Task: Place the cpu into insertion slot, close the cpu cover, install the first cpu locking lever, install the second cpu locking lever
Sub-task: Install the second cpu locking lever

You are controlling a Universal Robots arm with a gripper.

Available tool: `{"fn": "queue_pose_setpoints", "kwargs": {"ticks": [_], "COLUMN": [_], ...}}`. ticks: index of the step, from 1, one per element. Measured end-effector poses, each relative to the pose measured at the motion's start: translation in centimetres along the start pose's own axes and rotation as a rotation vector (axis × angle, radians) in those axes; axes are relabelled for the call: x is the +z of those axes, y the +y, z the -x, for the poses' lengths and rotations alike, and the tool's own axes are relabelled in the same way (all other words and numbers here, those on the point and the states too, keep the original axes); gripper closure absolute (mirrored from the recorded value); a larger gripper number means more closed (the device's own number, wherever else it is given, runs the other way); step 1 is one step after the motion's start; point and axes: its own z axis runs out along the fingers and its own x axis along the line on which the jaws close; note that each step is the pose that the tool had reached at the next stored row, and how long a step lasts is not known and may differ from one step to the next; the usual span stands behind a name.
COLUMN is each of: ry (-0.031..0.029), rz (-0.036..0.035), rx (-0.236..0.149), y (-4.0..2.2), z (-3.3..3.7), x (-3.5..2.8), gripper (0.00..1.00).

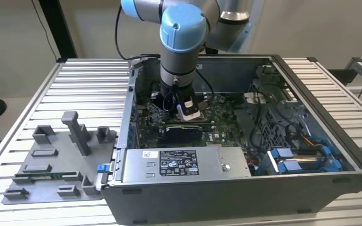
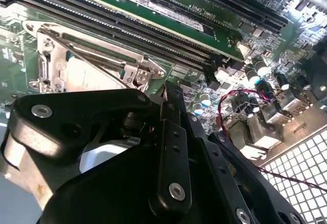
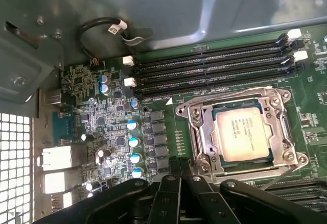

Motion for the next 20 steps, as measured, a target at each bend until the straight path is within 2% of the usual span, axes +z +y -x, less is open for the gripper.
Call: {"fn": "queue_pose_setpoints", "kwargs": {"ticks": [2,3,5,15,18,20], "ry": [0.0041,0.0051,0.0062,0.0059,0.0051,0.0031], "rz": [-0.0005,0.0027,0.0061,0.0065,0.0023,-0.0093], "rx": [0.003,0.004,0.006,0.007,0.007,0.008], "y": [0.01,0.01,0.13,1.30,1.26,1.02], "z": [-0.05,-0.05,-0.09,-0.45,-0.47,-0.45], "x": [0.07,0.05,-0.37,-4.75,-5.20,-5.31], "gripper": [1.00,1.00,1.00,1.00,1.00,1.00]}}
